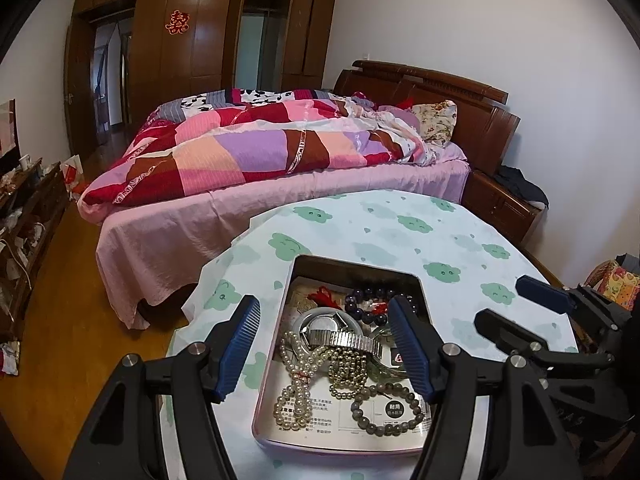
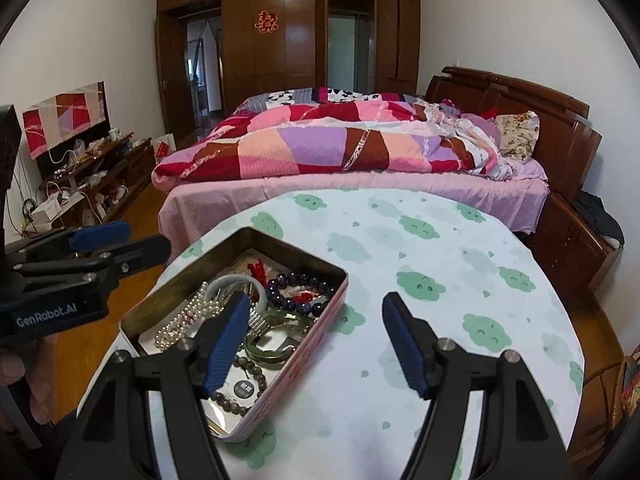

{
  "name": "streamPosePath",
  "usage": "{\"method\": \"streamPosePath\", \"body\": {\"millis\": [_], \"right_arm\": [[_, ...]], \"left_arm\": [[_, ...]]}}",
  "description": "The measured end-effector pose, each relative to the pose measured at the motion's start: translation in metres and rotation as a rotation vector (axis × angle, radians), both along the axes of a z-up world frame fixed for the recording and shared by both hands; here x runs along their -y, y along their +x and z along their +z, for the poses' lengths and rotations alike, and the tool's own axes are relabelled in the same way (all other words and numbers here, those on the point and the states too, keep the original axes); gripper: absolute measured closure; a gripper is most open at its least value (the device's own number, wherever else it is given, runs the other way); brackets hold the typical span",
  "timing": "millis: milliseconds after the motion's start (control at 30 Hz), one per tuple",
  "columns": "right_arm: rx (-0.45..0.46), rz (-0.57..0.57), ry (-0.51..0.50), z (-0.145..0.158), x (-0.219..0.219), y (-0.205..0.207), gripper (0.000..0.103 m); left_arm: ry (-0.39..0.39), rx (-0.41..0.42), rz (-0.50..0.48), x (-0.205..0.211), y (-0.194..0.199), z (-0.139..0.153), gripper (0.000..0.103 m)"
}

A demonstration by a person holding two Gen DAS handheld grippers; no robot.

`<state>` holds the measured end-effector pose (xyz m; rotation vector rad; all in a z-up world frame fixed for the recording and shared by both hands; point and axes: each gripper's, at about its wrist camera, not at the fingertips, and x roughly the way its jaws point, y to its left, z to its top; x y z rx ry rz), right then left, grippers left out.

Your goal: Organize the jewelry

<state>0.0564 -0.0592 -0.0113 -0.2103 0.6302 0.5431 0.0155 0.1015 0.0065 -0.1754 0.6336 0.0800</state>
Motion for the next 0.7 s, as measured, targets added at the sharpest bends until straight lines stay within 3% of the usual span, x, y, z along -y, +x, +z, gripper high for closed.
{"method": "streamPosePath", "body": {"millis": [700], "right_arm": [[0.015,-0.013,0.030,0.0047,0.0069,-0.0019,0.028]], "left_arm": [[0.010,0.005,0.011,-0.0028,-0.0026,0.0029,0.036]]}}
